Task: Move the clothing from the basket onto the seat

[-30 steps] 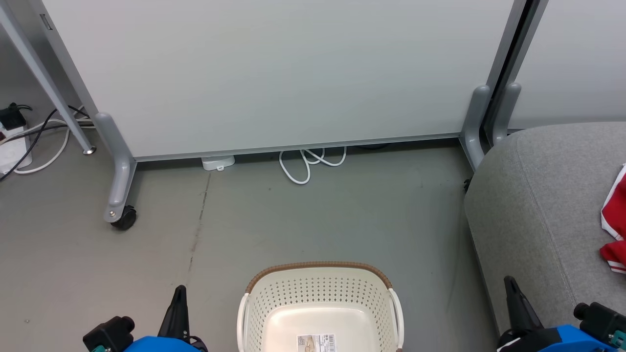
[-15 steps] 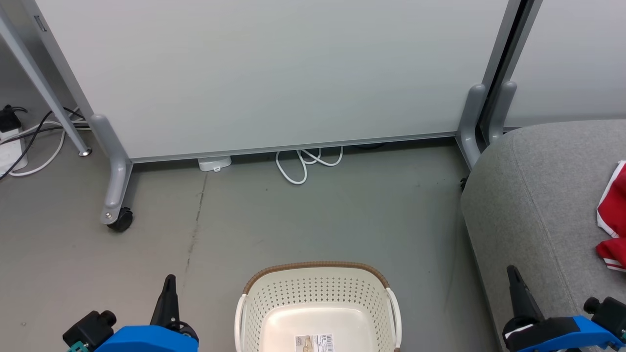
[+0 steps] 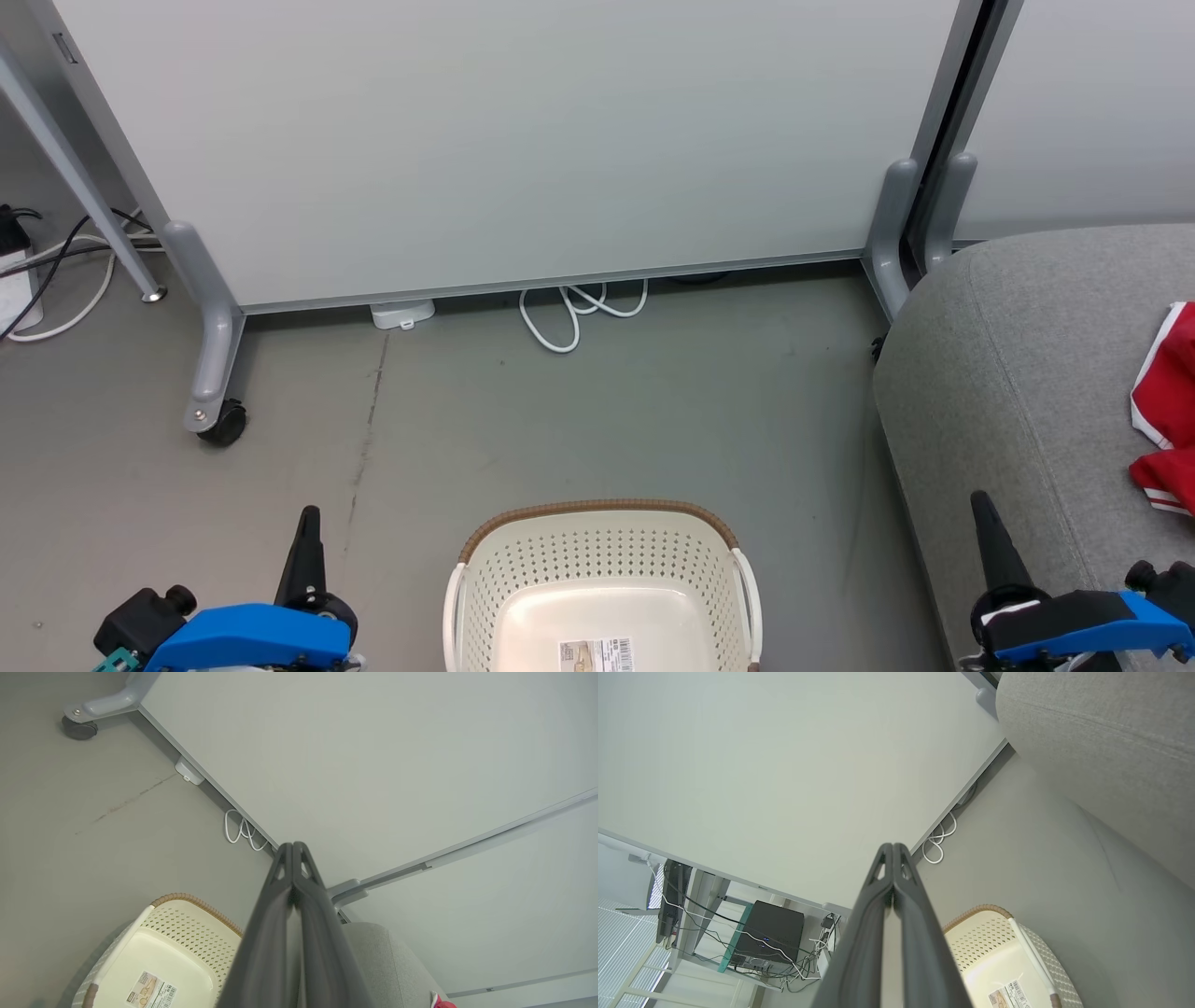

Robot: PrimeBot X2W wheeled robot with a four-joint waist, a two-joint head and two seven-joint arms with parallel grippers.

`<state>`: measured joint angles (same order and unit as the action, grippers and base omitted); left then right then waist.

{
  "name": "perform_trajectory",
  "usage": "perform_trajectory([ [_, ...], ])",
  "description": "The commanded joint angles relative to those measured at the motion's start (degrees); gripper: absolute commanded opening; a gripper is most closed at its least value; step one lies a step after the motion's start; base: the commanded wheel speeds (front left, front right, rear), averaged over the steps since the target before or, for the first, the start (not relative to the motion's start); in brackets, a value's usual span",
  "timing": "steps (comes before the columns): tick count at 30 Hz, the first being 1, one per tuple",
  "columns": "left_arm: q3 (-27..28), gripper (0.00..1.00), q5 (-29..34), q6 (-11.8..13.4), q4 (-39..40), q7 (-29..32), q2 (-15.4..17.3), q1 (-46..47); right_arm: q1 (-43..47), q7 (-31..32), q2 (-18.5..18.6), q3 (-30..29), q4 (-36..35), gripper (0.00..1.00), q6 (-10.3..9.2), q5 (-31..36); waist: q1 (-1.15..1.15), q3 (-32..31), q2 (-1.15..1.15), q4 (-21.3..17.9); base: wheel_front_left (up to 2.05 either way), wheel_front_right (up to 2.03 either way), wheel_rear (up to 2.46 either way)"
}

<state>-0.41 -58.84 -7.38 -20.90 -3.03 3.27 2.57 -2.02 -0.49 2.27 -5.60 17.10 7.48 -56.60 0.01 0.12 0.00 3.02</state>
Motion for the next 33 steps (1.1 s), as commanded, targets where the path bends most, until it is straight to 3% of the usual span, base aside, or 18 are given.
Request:
perform_trajectory([
  [1,0.76,0.00,-1.80,-0.09,1.05,0.56,0.07,1.67,-1.42,0.36,0.46,-0.13,-1.03,0.00,0.01,-2.08,-0.01,0.00,0.00,-0.08,0.00,0.00,0.00],
  [33,4.03,0.00,-17.89,-0.14,4.17,5.21,-0.19,2.93,-3.04,3.83,0.65,-0.57,-2.17,0.00,0.02,-19.23,-0.01,0.03,0.00,-1.34,0.00,0.00,0.00],
])
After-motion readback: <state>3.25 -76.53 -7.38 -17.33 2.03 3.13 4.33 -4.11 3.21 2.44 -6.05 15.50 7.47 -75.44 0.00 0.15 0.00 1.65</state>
